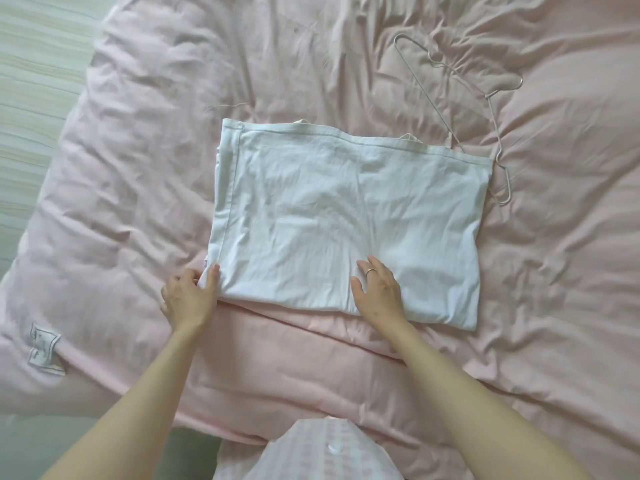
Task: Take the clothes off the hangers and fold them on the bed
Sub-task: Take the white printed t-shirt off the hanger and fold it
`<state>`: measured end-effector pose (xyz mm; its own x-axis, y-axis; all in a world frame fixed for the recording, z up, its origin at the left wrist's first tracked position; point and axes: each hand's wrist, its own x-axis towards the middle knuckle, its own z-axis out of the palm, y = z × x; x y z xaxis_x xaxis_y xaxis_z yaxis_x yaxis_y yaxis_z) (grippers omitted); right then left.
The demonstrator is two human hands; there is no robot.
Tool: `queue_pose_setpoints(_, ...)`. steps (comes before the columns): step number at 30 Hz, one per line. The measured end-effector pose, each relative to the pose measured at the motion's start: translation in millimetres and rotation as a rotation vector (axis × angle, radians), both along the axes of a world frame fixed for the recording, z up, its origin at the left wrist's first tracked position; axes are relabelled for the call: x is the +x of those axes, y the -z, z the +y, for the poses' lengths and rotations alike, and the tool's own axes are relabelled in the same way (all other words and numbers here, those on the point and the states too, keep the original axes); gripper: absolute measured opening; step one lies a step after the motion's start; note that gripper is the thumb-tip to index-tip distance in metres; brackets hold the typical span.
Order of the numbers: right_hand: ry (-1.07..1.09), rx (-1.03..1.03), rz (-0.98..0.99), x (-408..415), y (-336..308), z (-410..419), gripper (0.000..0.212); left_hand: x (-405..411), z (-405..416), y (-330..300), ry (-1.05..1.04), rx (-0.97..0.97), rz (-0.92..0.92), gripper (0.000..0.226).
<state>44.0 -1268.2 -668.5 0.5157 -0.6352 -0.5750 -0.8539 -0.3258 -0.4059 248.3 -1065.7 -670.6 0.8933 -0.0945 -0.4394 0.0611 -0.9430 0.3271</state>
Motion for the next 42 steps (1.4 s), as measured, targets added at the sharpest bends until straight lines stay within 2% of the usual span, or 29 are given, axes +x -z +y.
queue_pose_setpoints(3,0.013,0.004,0.002,-9.7,0.7,8.4,0.046,-2.5,12.1,0.7,0.018,0.034,0.014,0.049)
queue_pose_setpoints(6,0.018,-0.027,0.013,-23.1,4.2,8.9,0.046,4.7,22.0,4.5,0.017,-0.039,0.023,0.048)
queue_pose_setpoints(9,0.049,-0.124,0.014,-39.0,9.4,3.3,0.041,9.5,25.0,4.4,-0.073,-0.118,0.015,0.045)
queue_pose_setpoints(13,0.287,-0.451,-0.084,-74.4,5.4,-9.1,0.031,-0.7,21.6,5.1,-0.251,-0.161,0.069,0.045)
queue_pose_setpoints(15,0.429,-0.501,-0.033,-97.1,2.8,-21.7,0.029,-7.5,19.6,5.7,-0.383,-0.213,0.132,0.048)
queue_pose_setpoints(18,0.901,-0.283,0.019,-122.7,4.1,-43.2,0.034,-16.5,16.7,10.9,-0.553,-0.375,0.246,0.039)
queue_pose_setpoints(20,1.168,-0.027,-0.102,-130.9,5.0,-49.3,0.022,-18.2,15.3,13.2,-0.640,-0.476,0.288,0.027)
queue_pose_setpoints(23,1.315,0.349,-0.292,-138.0,4.4,-50.3,0.012,-20.6,11.4,16.1,-0.703,-0.516,0.279,0.020)
queue_pose_setpoints(27,1.292,0.453,-0.337,-150.7,3.3,-57.5,0.011,-19.6,4.9,14.4,-0.736,-0.462,0.173,0.022)
queue_pose_setpoints(29,1.325,0.422,-0.365,-159.1,0.4,-64.4,0.014,-17.8,3.0,11.4,-0.757,-0.438,0.133,0.017)
queue_pose_setpoints(31,1.316,0.362,-0.337,-164.6,1.0,-69.4,0.018,-16.4,3.5,13.5,-0.780,-0.415,0.094,0.033)
queue_pose_setpoints(34,1.248,0.230,-0.186,-160.5,6.9,-68.6,0.012,-20.9,-1.1,11.1,-0.832,-0.465,0.099,0.028)
queue_pose_setpoints(36,1.102,0.012,0.032,-153.4,6.3,-62.9,0.031,-25.5,-5.8,8.2,-0.909,-0.578,0.175,0.026)
queue_pose_setpoints(38,0.885,-0.205,0.166,-141.8,-3.8,-53.2,0.044,-27.3,-9.6,2.5,-0.985,-0.674,0.285,0.035)
queue_pose_setpoints(40,0.576,-0.368,0.118,-122.2,-11.0,-42.9,0.047,-24.5,-10.9,-1.4,-1.025,-0.739,0.418,0.042)
queue_pose_setpoints(42,0.267,-0.424,0.004,-98.8,-12.1,-27.2,0.045,-24.8,-11.3,-2.4,-1.016,-0.776,0.513,0.032)
